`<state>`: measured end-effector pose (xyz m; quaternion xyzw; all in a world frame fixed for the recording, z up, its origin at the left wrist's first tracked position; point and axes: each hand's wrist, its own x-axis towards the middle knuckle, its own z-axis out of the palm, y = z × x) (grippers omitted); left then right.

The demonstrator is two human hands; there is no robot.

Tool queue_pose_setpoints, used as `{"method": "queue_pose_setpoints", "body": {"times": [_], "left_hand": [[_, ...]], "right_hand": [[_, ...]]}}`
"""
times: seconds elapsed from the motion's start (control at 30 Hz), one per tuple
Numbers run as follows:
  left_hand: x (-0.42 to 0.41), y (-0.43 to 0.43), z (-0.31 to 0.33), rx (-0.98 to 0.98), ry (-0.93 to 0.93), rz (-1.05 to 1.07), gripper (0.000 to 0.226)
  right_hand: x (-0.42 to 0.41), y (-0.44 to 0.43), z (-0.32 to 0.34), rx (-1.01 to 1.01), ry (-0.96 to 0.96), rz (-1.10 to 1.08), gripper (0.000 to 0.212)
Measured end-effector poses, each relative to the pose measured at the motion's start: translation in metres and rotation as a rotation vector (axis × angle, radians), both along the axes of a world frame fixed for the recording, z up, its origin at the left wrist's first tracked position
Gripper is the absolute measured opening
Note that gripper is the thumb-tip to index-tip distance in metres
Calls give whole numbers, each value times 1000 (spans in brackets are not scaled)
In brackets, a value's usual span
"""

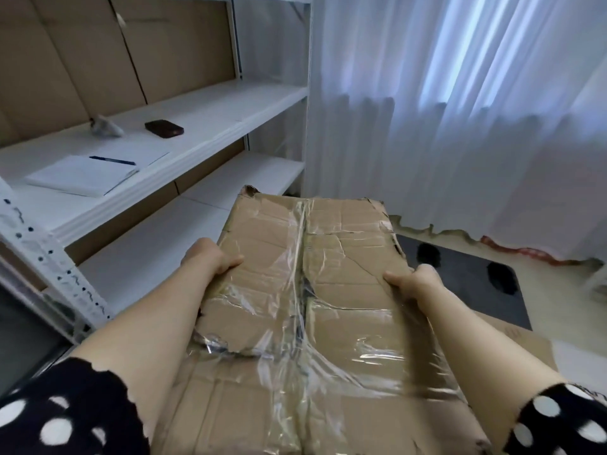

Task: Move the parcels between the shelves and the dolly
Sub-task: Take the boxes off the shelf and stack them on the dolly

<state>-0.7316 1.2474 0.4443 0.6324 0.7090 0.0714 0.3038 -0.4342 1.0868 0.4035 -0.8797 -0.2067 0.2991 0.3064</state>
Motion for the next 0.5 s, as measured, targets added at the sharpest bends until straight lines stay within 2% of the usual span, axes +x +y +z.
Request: {"method": "queue_pose_setpoints", "body": {"times": [0.1,0.27,0.5], "left_hand": [[32,55,-4,0,-34,41,76],[90,124,0,13,-64,39,81],[149,166,12,43,-135,-22,77]], "right_hand": [[36,63,-3,13,-8,3,66],[83,122,3,-6,10,-23,51],[124,136,24,34,-9,-119,47]]}}
